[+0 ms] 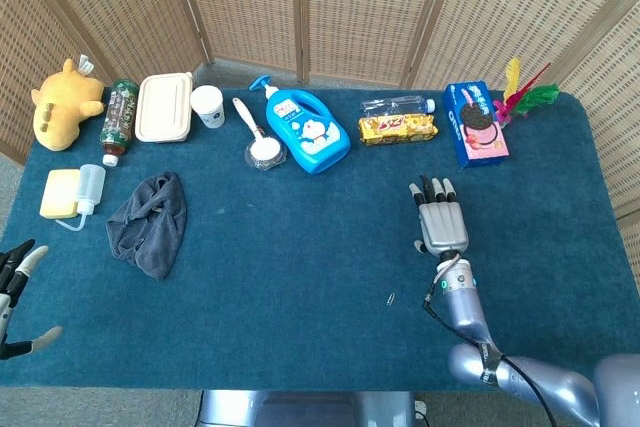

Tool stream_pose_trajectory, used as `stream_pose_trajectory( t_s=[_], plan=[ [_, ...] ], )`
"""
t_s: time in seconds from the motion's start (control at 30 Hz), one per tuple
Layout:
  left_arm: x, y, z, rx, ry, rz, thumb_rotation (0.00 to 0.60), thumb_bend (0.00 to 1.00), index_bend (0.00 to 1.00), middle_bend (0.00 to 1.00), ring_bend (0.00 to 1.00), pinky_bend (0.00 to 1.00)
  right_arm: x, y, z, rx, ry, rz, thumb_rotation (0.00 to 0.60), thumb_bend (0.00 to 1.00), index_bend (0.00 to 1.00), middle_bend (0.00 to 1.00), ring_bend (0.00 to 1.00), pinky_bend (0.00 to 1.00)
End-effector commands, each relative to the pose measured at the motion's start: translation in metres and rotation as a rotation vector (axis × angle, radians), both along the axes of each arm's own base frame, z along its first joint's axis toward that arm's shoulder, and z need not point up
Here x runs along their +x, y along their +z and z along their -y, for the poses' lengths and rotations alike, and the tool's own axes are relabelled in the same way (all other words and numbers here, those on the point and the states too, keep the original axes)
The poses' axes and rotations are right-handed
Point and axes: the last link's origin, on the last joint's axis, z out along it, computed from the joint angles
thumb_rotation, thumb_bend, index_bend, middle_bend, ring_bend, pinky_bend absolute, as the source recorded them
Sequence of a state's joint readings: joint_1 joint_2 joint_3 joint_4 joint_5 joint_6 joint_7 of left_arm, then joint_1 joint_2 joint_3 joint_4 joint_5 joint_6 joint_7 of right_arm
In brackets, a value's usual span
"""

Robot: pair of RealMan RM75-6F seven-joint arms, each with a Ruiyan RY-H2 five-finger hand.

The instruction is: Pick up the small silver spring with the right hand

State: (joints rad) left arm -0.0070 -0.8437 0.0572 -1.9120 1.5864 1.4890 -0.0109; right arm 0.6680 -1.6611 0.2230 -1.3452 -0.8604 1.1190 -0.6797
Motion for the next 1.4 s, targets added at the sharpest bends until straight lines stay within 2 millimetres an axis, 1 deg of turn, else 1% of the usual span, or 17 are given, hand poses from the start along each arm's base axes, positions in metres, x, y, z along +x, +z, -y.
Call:
stream_pose_trajectory(
  t_s=[0.03, 0.33, 0.47, 0.57, 0.63, 0.73, 0.9, 1.07, 1.17, 1.4],
  plan=[
    [0.0, -0.001, -0.001, -0.001, -0.001, -0.002, 0.6, 0.21, 0.0, 0.0, 0.0, 0.0, -0.004, -0.003, -0.001, 0.002, -0.002, -0.011, 0.6, 0.03, 0.09, 0.0, 0.0, 0.0],
    [0.001, -0.001, 0.0, -0.002, -0.004, -0.004, 0.6, 0.21, 0.0, 0.0, 0.0, 0.0, -0.013, 0.008, -0.006, -0.018, -0.003, -0.033, 0.6, 0.03, 0.09, 0.0, 0.0, 0.0],
    [0.002, -0.002, 0.001, -0.004, -0.004, -0.006, 0.6, 0.21, 0.0, 0.0, 0.0, 0.0, -0.022, 0.015, -0.008, -0.025, -0.012, -0.049, 0.6, 0.03, 0.09, 0.0, 0.0, 0.0],
    [0.002, -0.004, 0.001, -0.008, -0.005, -0.009, 0.6, 0.21, 0.0, 0.0, 0.0, 0.0, -0.032, 0.019, -0.009, -0.026, -0.039, -0.055, 0.6, 0.03, 0.08, 0.0, 0.0, 0.0],
    [0.003, -0.004, 0.001, -0.01, -0.006, -0.009, 0.6, 0.21, 0.0, 0.0, 0.0, 0.0, -0.035, 0.021, -0.01, -0.026, -0.046, -0.05, 0.6, 0.03, 0.08, 0.0, 0.0, 0.0],
    [0.003, -0.005, 0.001, -0.011, -0.004, -0.011, 0.6, 0.21, 0.0, 0.0, 0.0, 0.0, -0.033, 0.023, -0.009, -0.028, -0.038, -0.037, 0.6, 0.03, 0.08, 0.0, 0.0, 0.0],
    [0.003, -0.006, 0.0, -0.014, -0.004, -0.012, 0.6, 0.21, 0.0, 0.0, 0.0, 0.0, -0.015, 0.027, -0.008, -0.04, 0.009, -0.004, 0.6, 0.03, 0.08, 0.0, 0.0, 0.0],
    [0.003, -0.006, 0.0, -0.012, -0.003, -0.012, 0.6, 0.21, 0.0, 0.0, 0.0, 0.0, -0.003, 0.022, -0.002, -0.035, 0.013, 0.005, 0.6, 0.03, 0.08, 0.0, 0.0, 0.0],
    [0.002, -0.005, 0.001, -0.01, -0.002, -0.011, 0.6, 0.21, 0.0, 0.0, 0.0, 0.0, -0.002, 0.017, 0.003, -0.025, -0.004, 0.004, 0.6, 0.03, 0.08, 0.0, 0.0, 0.0],
    [0.001, -0.003, 0.001, -0.003, 0.005, -0.006, 0.6, 0.21, 0.0, 0.0, 0.0, 0.0, -0.01, 0.006, 0.01, -0.01, -0.039, -0.014, 0.6, 0.03, 0.08, 0.0, 0.0, 0.0]
  ],
)
